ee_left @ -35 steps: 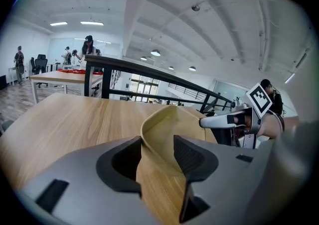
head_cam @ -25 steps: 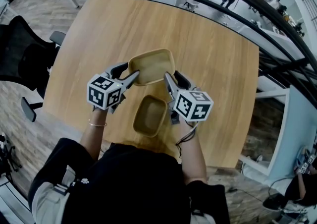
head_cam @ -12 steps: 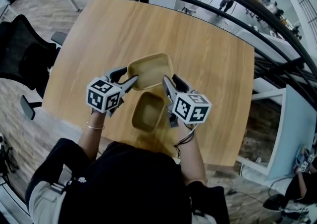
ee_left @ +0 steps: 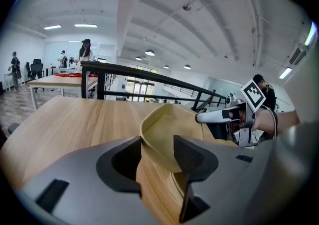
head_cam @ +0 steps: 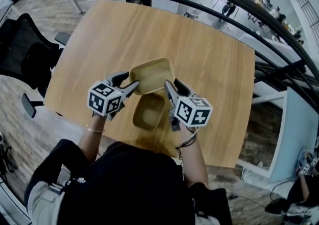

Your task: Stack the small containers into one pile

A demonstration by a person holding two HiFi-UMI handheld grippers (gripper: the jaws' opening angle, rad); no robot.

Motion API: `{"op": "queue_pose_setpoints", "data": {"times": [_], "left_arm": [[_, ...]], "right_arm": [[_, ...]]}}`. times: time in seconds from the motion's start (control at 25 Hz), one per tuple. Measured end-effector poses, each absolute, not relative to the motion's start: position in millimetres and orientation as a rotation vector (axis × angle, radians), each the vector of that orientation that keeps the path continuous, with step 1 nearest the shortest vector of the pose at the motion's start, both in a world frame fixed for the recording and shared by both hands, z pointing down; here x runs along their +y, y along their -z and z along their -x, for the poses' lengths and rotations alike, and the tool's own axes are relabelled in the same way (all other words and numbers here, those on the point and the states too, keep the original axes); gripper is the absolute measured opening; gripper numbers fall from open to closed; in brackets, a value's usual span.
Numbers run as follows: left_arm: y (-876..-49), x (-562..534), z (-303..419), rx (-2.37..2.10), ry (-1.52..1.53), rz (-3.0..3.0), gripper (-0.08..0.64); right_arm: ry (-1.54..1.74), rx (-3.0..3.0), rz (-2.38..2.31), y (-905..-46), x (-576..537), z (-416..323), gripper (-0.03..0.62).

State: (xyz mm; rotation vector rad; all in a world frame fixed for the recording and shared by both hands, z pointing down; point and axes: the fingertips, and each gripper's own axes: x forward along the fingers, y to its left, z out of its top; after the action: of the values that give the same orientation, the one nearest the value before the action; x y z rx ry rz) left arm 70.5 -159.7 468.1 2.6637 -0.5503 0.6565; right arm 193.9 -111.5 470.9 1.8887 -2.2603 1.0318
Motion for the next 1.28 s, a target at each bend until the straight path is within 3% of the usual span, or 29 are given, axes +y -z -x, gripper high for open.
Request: {"op": "queue_pose_setpoints", "data": {"times": [1.28], "left_arm": [[-482, -98, -65, -0.573, -0.713, -2.622, 0.193]], "right_arm": [[-1.034, -2.286, -1.793, -482, -74, -196, 0.146]]}}
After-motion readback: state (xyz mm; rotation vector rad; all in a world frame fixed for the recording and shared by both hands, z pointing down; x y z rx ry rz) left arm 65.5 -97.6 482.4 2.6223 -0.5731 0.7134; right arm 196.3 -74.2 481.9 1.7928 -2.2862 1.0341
